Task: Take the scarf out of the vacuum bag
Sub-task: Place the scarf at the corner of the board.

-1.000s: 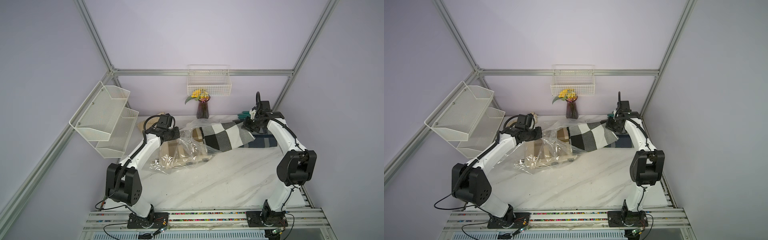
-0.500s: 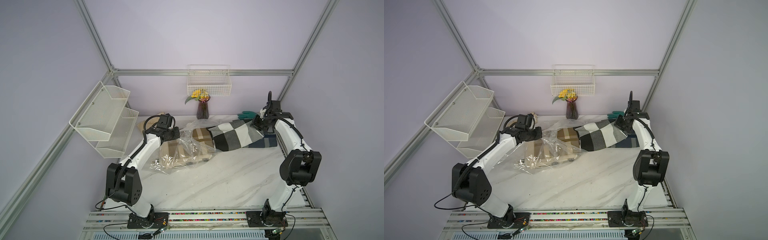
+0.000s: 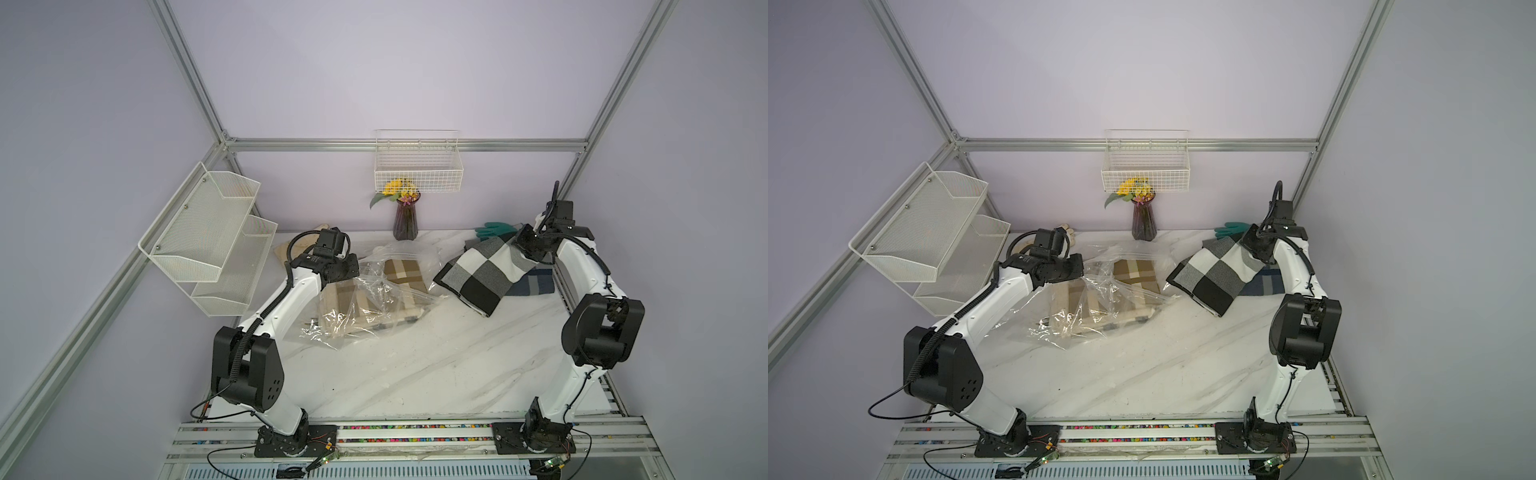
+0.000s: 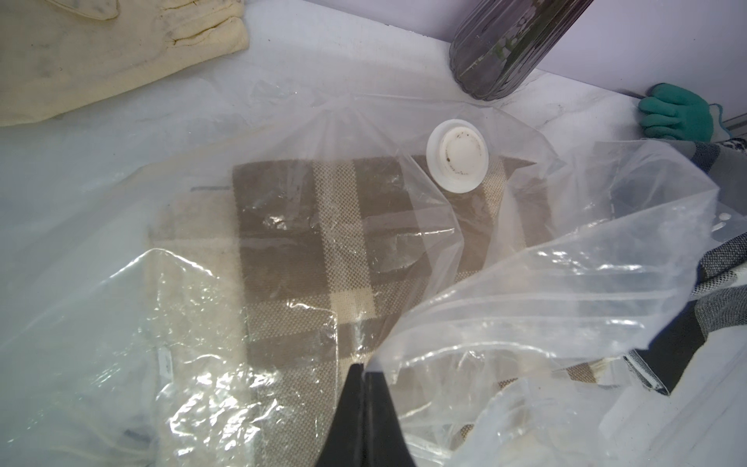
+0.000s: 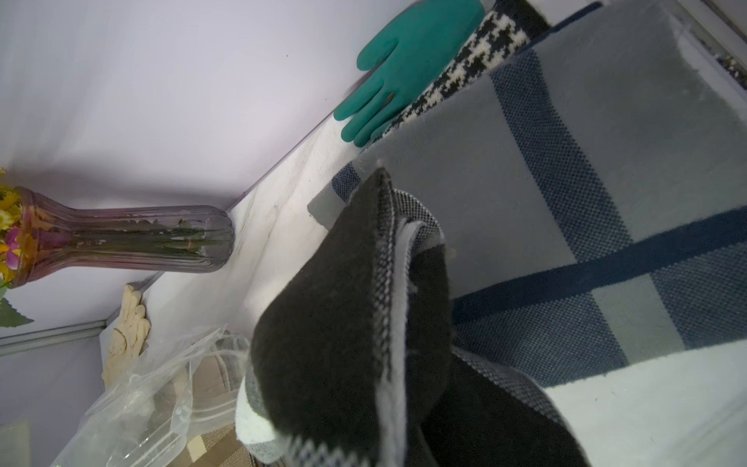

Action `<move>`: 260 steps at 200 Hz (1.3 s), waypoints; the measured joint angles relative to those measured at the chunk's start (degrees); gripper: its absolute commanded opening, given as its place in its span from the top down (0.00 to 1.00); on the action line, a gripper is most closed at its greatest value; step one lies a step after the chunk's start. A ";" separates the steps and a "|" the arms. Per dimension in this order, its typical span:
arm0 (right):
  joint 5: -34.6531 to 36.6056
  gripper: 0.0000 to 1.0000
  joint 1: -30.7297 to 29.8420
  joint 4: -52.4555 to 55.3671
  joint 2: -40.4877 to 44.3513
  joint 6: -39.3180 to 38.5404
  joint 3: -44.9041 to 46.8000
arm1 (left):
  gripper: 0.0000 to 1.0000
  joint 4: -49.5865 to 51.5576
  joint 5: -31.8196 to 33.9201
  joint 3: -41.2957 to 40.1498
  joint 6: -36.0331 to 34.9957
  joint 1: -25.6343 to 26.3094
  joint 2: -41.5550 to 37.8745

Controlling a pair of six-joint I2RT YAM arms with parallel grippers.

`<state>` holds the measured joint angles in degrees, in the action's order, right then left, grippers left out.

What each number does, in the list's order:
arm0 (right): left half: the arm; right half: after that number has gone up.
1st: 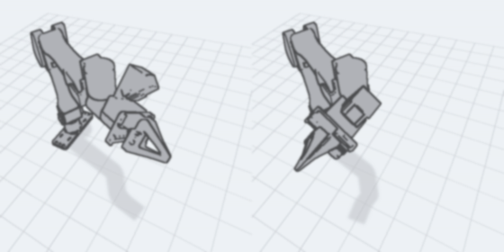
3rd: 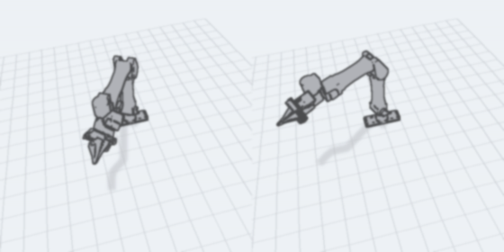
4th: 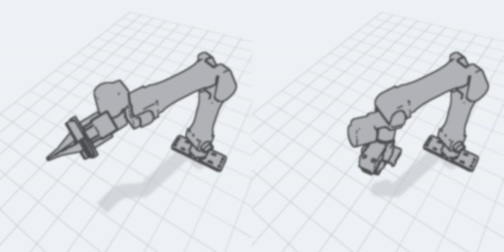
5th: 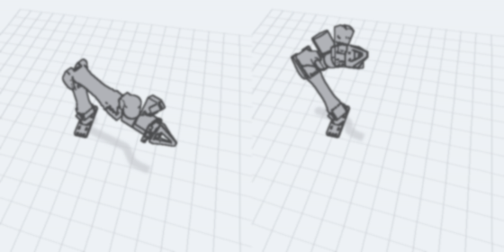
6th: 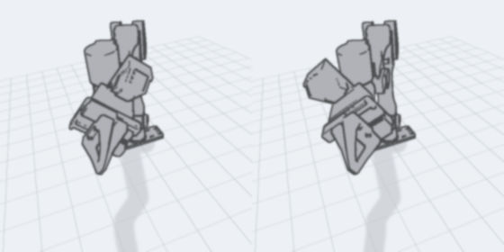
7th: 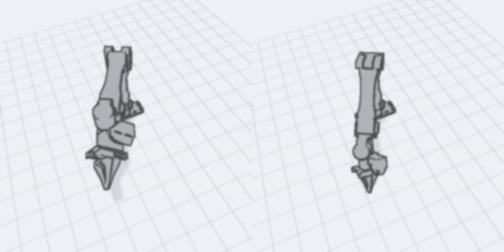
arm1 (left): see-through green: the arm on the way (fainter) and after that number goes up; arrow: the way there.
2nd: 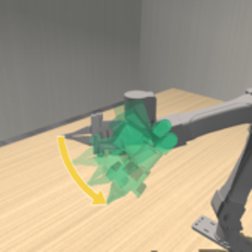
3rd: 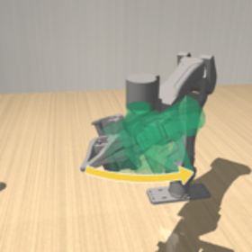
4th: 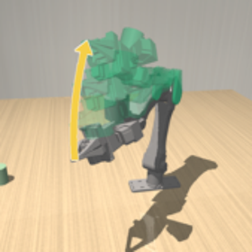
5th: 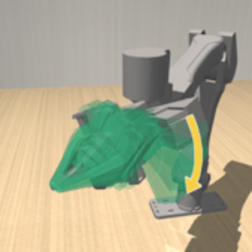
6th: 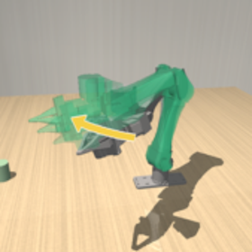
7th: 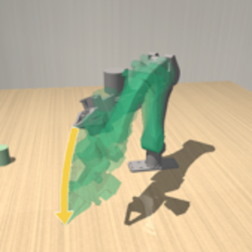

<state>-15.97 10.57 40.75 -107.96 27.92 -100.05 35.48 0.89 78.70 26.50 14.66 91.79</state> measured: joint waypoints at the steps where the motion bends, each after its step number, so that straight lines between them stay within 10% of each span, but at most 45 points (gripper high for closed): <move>1: -0.02 1.00 0.00 -0.02 -0.02 0.07 0.00 | 1.00 0.02 0.00 0.00 0.00 0.00 0.00; 260: -20.65 1.00 13.94 -40.41 -1.29 39.43 19.12 | 1.00 0.66 0.85 0.00 -0.07 0.00 -0.42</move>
<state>-36.62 24.51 0.34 -109.25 67.35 -80.93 36.14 1.74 78.70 26.44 14.66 91.37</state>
